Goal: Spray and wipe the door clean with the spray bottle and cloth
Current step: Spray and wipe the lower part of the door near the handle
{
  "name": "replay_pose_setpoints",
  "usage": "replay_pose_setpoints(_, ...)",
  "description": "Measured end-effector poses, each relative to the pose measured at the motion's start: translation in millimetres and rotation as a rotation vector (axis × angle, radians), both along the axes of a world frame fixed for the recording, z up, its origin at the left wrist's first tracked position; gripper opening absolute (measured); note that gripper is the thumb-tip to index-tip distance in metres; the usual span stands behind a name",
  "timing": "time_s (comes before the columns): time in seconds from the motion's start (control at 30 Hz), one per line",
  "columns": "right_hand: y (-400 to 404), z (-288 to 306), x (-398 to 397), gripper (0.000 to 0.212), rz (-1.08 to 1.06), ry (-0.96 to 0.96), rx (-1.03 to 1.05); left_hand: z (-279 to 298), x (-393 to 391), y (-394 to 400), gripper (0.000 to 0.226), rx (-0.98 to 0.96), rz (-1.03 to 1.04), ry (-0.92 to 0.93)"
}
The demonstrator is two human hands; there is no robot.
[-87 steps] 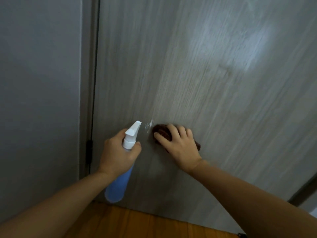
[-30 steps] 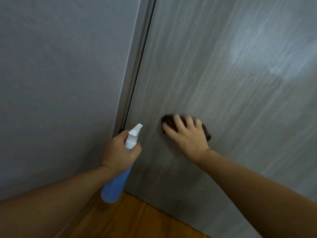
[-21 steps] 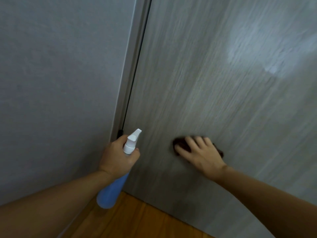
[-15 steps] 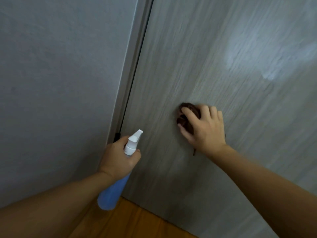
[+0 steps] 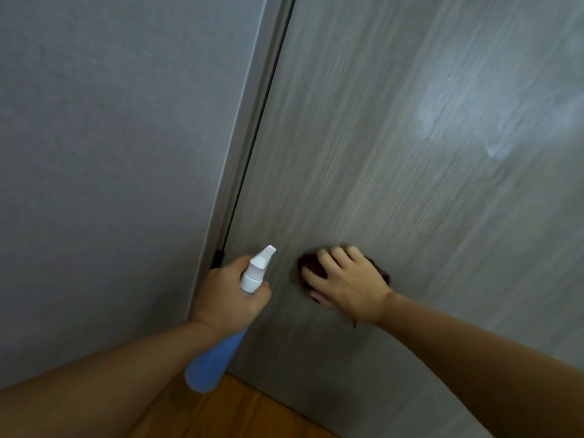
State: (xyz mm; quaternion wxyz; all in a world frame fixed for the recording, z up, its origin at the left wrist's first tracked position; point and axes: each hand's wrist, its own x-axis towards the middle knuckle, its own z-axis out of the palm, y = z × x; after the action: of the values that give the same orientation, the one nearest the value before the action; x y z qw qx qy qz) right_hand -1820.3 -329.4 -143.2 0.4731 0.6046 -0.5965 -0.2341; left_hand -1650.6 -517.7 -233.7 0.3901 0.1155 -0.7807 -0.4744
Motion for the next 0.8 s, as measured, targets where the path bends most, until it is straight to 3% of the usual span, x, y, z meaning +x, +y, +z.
replay_pose_setpoints(0.23, -11.6, 67.6, -6.4, 0.051, 0.081, -0.056, -0.175, -2.0, 0.2, -7.9, 0.045, 0.019, 0.020, -0.005)
replay_pose_setpoints(0.43, -21.8, 40.1, -3.9, 0.047, -0.002, -0.055, -0.325, -0.4, 1.0, -10.2, 0.046, 0.020, 0.040, 0.012)
replay_pose_setpoints(0.5, -27.2, 15.4, -1.2, 0.045, -0.003, -0.051, -0.281, -1.5, 2.9, -9.8, 0.045, 0.022, 0.041, 0.014)
replay_pose_setpoints(0.67, -44.2, -23.9, 5.7, 0.048, 0.022, 0.067, 0.085, -14.1, 13.4, -11.5, 0.026, -0.036, 0.104, -0.009)
replay_pose_setpoints(0.8, -75.4, 16.3, 8.4, 0.033, 0.100, 0.045, -0.155, -26.5, 23.9, -18.8, 0.030, 0.000, 0.098, -0.033)
